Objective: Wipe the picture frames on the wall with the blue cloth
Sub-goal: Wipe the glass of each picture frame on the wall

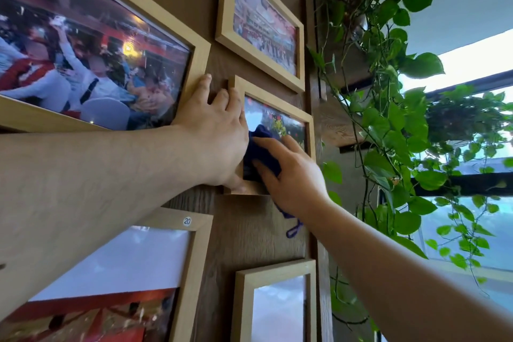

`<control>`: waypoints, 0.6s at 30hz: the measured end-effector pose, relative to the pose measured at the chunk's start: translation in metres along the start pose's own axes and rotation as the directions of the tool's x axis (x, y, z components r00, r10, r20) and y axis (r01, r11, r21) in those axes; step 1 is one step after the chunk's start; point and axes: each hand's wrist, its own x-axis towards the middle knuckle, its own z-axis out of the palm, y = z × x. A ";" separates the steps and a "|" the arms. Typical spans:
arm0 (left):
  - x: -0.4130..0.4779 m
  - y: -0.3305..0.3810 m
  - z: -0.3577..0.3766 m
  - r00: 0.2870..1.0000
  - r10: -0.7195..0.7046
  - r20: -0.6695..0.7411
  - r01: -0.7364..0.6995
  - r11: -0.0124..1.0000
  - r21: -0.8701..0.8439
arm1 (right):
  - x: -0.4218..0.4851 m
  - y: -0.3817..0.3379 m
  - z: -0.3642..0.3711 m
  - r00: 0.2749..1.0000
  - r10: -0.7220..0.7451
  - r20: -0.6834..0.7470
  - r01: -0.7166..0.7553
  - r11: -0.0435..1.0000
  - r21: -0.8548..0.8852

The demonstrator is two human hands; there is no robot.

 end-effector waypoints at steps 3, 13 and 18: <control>0.000 0.000 0.000 1.000 -0.001 -0.005 0.001 1.000 0.016 | 0.001 0.003 0.000 0.997 -0.079 0.008 0.079 0.994 -0.073; -0.003 -0.001 -0.002 1.000 -0.010 0.012 0.010 1.000 -0.003 | -0.021 0.078 0.000 0.916 0.401 0.027 -0.378 0.881 -0.284; -0.003 0.001 -0.003 0.999 -0.020 0.034 0.020 1.000 -0.002 | -0.027 0.047 -0.003 0.983 0.170 0.072 -0.160 0.978 -0.132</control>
